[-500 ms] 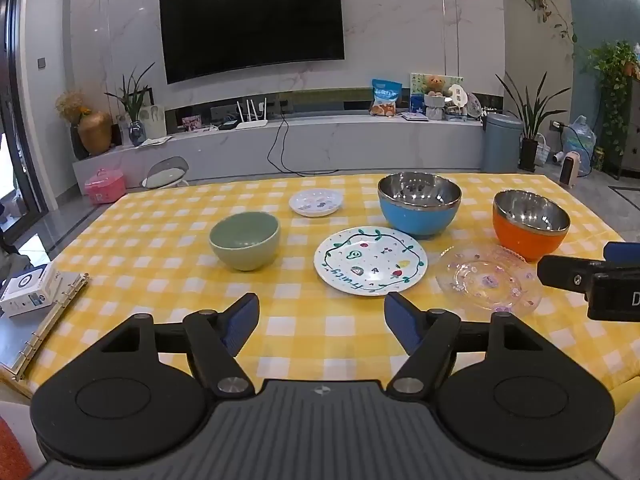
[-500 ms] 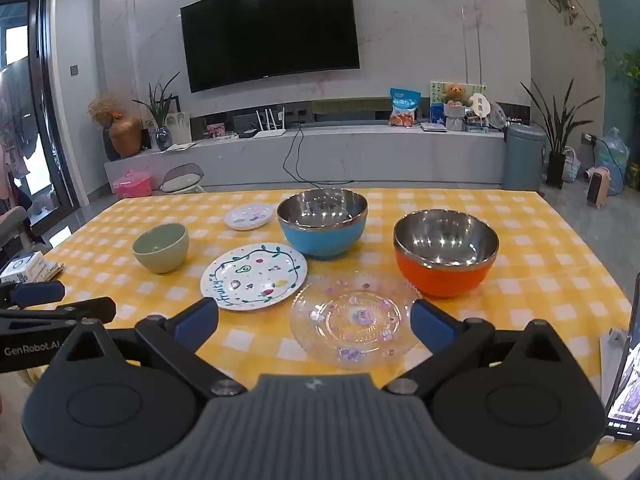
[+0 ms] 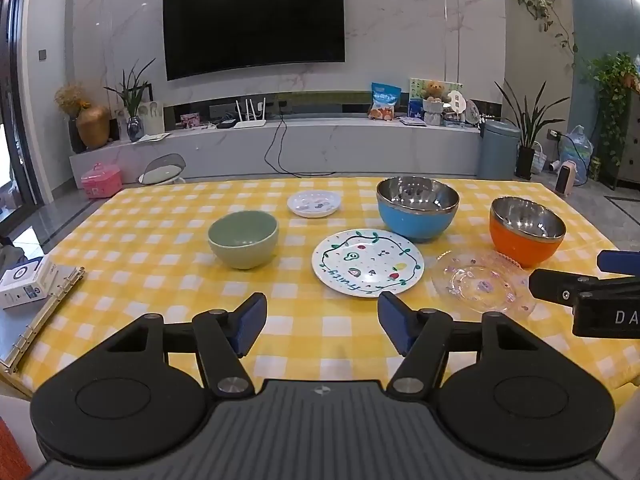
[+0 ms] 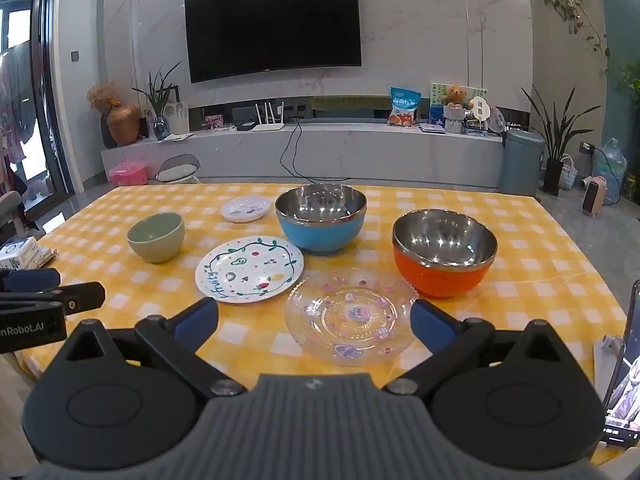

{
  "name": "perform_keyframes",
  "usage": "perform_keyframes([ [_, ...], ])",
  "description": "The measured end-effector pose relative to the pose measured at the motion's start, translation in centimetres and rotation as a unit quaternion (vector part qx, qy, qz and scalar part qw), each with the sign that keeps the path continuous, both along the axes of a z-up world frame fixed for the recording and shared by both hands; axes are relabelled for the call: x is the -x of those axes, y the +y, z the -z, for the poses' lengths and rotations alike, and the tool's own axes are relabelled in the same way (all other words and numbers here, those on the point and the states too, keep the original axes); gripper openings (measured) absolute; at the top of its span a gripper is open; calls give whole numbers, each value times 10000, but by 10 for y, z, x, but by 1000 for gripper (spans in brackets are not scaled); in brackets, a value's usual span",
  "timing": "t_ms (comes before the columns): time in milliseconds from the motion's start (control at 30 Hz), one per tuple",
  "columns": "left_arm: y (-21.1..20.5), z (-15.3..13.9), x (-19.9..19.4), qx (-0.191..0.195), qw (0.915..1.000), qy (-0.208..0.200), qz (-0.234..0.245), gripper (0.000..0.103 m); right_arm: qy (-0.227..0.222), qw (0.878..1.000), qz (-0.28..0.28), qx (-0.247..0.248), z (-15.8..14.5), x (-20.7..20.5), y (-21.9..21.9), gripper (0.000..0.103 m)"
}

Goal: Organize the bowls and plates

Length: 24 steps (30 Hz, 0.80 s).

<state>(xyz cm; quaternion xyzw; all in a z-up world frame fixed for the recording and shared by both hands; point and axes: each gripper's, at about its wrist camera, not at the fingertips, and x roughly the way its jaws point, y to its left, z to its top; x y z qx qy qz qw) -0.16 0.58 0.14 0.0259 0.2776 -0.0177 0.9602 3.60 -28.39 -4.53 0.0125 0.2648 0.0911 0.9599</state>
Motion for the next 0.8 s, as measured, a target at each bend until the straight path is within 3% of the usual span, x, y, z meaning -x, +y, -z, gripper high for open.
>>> perform_keyframes([
  [800, 6, 4, -1, 46, 10000, 44, -73, 75, 12, 10000, 8, 14, 1, 0, 0, 100],
])
